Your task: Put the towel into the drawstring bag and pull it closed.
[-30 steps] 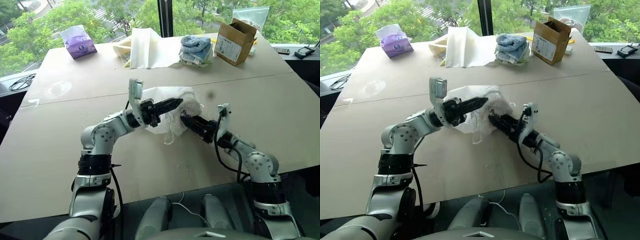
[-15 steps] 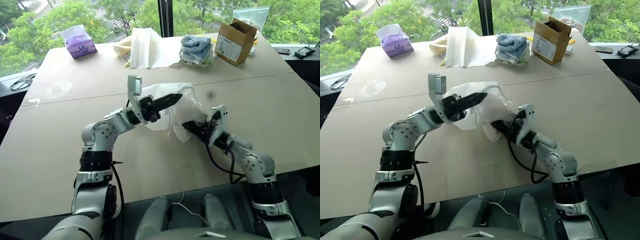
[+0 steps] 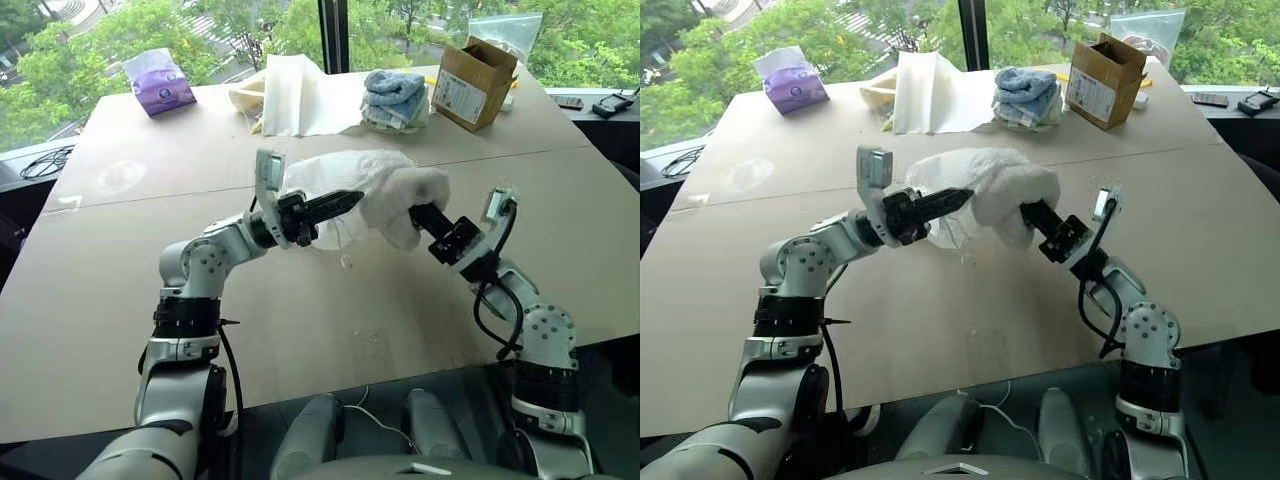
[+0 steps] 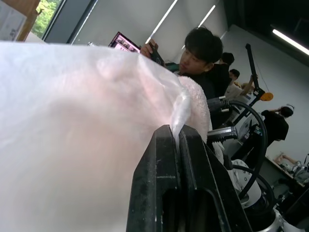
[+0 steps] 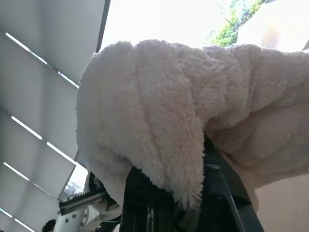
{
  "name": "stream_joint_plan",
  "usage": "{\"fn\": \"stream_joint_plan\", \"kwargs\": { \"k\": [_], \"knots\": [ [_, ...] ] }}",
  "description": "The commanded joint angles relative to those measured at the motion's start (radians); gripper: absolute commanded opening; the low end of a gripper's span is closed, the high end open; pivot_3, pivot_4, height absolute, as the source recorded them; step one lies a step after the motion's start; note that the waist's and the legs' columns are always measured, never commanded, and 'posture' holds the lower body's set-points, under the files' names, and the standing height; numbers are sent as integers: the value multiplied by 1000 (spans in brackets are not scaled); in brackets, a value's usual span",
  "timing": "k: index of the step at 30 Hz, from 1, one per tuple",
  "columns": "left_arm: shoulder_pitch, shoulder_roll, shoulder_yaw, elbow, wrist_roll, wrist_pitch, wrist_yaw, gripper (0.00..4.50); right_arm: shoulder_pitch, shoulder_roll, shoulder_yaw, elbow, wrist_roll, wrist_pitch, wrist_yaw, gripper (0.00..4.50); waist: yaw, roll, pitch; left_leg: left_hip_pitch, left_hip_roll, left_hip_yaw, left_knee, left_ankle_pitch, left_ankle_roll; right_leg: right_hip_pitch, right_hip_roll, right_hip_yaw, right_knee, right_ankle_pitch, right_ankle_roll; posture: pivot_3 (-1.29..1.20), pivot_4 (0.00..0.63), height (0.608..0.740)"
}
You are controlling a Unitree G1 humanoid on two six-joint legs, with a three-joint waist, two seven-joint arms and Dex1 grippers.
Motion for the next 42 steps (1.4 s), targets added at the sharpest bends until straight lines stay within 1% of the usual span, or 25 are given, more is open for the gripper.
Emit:
{"fn": "stream_joint_plan", "kwargs": {
  "k": [1,3,8,13,16,21,24,27,28,29,30,31,32,33,36,37,38,40,42],
  "knots": [
    [-44,12,30,32,-7,-4,-13,0,5,-15,-13,-86,74,7,-9,40,-3,0,0,0,0,0,0,0,0,0,0,0,0,0,0,0,150,740],
    [-56,8,24,46,-8,5,-21,0,1,-7,7,-87,73,0,-24,40,-4,0,0,0,0,0,0,0,0,0,0,0,0,0,0,0,150,740],
    [-84,-16,27,66,-22,36,-10,0,-47,53,66,-60,60,-23,-40,40,-3,0,0,0,0,0,0,0,0,0,0,0,1,0,0,0,150,740],
    [-127,-31,90,124,-60,93,52,0,-48,84,80,-62,63,-33,-52,40,-1,0,0,0,0,0,0,0,0,0,0,0,1,0,0,0,150,740],
    [-154,-34,132,162,-84,130,95,0,-7,58,72,-78,57,-24,-54,40,-1,0,0,0,0,0,0,0,0,0,0,0,1,0,0,0,150,740],
    [-186,-25,165,195,-91,159,120,0,71,-14,20,-89,66,-33,-61,40,-1,0,0,0,0,0,0,0,0,0,0,0,1,0,0,0,150,740],
    [-204,-24,173,188,-103,173,117,0,80,-37,23,-91,44,-38,-59,40,-5,0,0,0,0,0,0,0,0,0,0,0,1,0,0,0,150,740],
    [-250,-44,232,208,-167,211,155,0,55,-25,18,-68,40,-57,-88,40,-4,0,0,0,0,0,1,0,0,0,1,0,3,0,0,0,150,740],
    [-256,-45,237,207,-171,214,157,0,42,-23,14,-40,14,-68,-116,40,-4,0,0,0,0,0,1,0,0,0,1,0,3,0,0,0,150,740],
    [-257,-43,233,203,-166,213,156,0,24,-31,15,12,-58,-86,-172,40,-4,0,0,0,0,0,1,0,0,0,0,0,3,0,0,0,150,740],
    [-254,-39,226,198,-155,209,150,0,10,-45,25,64,-146,-107,-227,40,-3,0,0,1,0,1,2,0,0,0,0,1,3,0,0,0,150,740],
    [-250,-36,222,196,-149,206,149,0,8,-90,67,113,-279,-139,-260,40,-2,0,0,1,0,1,2,0,0,0,0,1,4,0,0,0,150,740],
    [-247,-33,219,196,-144,205,149,0,16,-141,116,136,-385,-164,-252,40,-2,0,0,1,-1,1,2,0,0,0,0,1,4,0,0,0,150,740],
    [-241,-28,213,193,-138,204,145,0,31,-186,157,129,-448,-180,-218,808,2,0,0,1,-1,1,2,0,0,-1,0,1,4,0,0,0,150,740],
    [-235,-11,203,181,-130,205,133,0,75,-317,176,5,-500,-176,-134,1976,7,0,0,0,-1,-1,2,0,0,0,0,-1,4,0,0,0,150,740],
    [-236,-9,205,182,-129,206,131,0,85,-347,178,-15,-515,-172,-122,2552,6,0,0,-1,-2,-1,2,0,0,-1,0,-1,4,0,0,0,150,740],
    [-240,-5,205,185,-127,206,129,0,110,-421,188,-40,-558,-168,-91,3004,4,-1,0,-1,-2,-1,2,0,0,0,0,-1,3,0,0,0,150,740],
    [-245,2,200,190,-123,206,121,0,160,-554,189,-82,-633,-165,-42,3004,5,0,0,-1,-2,0,3,0,0,0,-1,0,2,0,0,0,150,740],
    [-248,6,195,193,-117,203,112,0,195,-641,154,-124,-649,-157,-5,3004,5,-2,1,-1,-2,0,3,0,0,0,0,0,1,0,1,0,150,740]
  ]
}}
